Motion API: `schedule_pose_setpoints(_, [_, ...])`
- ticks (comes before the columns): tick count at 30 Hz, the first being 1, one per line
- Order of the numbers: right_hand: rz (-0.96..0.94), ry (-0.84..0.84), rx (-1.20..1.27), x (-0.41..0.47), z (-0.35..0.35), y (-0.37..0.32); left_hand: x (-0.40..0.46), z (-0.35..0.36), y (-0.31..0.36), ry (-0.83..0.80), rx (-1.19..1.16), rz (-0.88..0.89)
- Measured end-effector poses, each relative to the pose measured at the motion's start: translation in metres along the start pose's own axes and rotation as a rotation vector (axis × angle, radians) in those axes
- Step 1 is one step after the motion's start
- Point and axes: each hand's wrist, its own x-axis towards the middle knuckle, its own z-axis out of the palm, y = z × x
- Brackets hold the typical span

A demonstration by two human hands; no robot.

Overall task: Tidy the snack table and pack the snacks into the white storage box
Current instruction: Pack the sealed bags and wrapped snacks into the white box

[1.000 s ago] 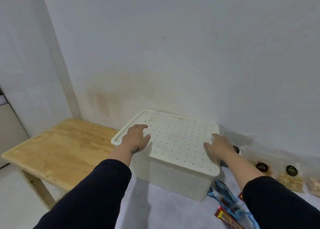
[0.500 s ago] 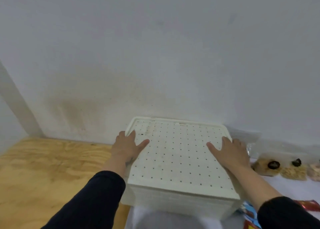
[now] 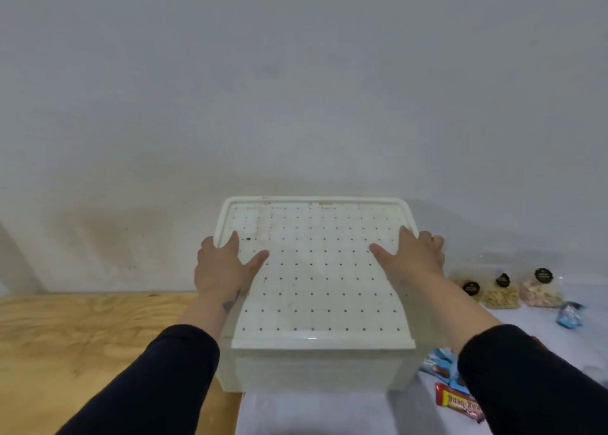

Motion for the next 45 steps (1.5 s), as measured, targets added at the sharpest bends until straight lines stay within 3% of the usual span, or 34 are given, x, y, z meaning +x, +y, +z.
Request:
schedule_pose_setpoints(6, [-0.044,0.113,0.082,-0.043,-0.048,0.020,-0.059,-0.040,0.020,0.144,-0.041,0.022])
schedule_pose_setpoints(10, [-0.050,0.100,0.126,-0.095,-0.060,0.049,-0.125,-0.049,0.024,0.175,-0.058,0.011])
schedule_pose_setpoints(17, [-0.013,-0.039,0.201,-0.197,-0.033,0.104,-0.245,-0.030,0.005,0.125,-0.072,-0.086])
schedule_pose_setpoints(22, [0.034,-0.118,0.181,-0.241,0.002,0.126,-0.298,-0.005,-0.020,-0.002,-0.023,-0.145])
schedule_pose_setpoints(38, [0.054,-0.380,-0.138,-0.251,0.121,0.133,-0.291,0.096,-0.099,-0.396,0.235,-0.196])
schedule_pose_setpoints(45, [0.064,-0.402,-0.202,-0.234,0.136,0.124,-0.262,0.104,-0.102,-0.430,0.264,-0.166])
